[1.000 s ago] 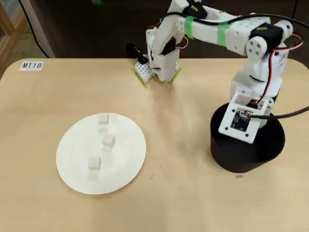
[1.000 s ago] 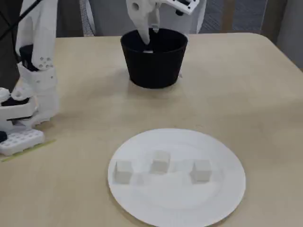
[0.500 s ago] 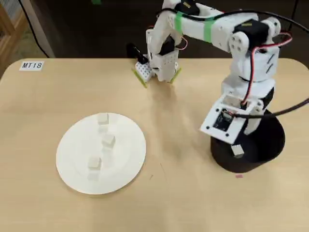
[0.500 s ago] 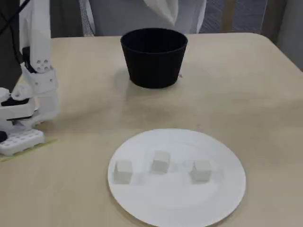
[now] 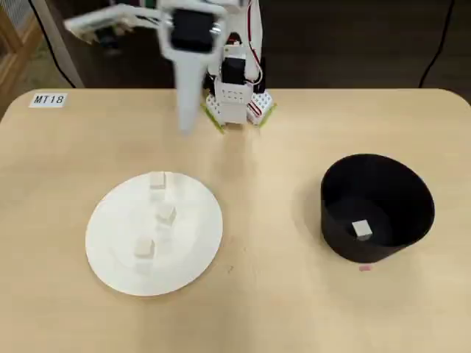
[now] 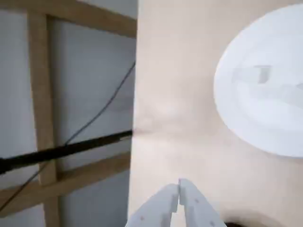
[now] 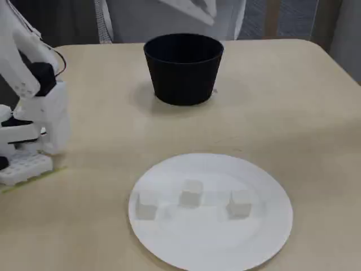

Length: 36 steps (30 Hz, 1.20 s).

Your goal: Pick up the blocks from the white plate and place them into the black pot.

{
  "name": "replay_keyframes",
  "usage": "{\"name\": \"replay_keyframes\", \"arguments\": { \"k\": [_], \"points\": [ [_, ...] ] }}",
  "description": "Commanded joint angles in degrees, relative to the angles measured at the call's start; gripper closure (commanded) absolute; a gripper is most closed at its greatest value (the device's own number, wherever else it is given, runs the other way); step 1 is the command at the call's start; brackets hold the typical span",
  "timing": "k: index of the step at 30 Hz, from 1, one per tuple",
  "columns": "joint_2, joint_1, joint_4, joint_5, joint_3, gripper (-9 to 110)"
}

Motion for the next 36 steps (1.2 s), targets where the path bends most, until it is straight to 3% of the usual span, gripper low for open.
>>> {"name": "replay_keyframes", "arguments": {
  "k": [1,10,19,28,33,36],
  "points": [
    [-1.49,2.55,-9.32,-1.93,12.22,104],
    [-13.62,10.28,-2.46,-10.2,5.8,104],
    [-26.54,12.66,-3.25,-17.31,1.41,104],
    [-40.43,11.78,-1.14,-13.97,-8.0,103],
    [-42.19,11.87,-2.11,-14.41,-8.88,76],
    [-42.45,12.57,-3.43,-13.45,-9.23,70]
  ]
}}
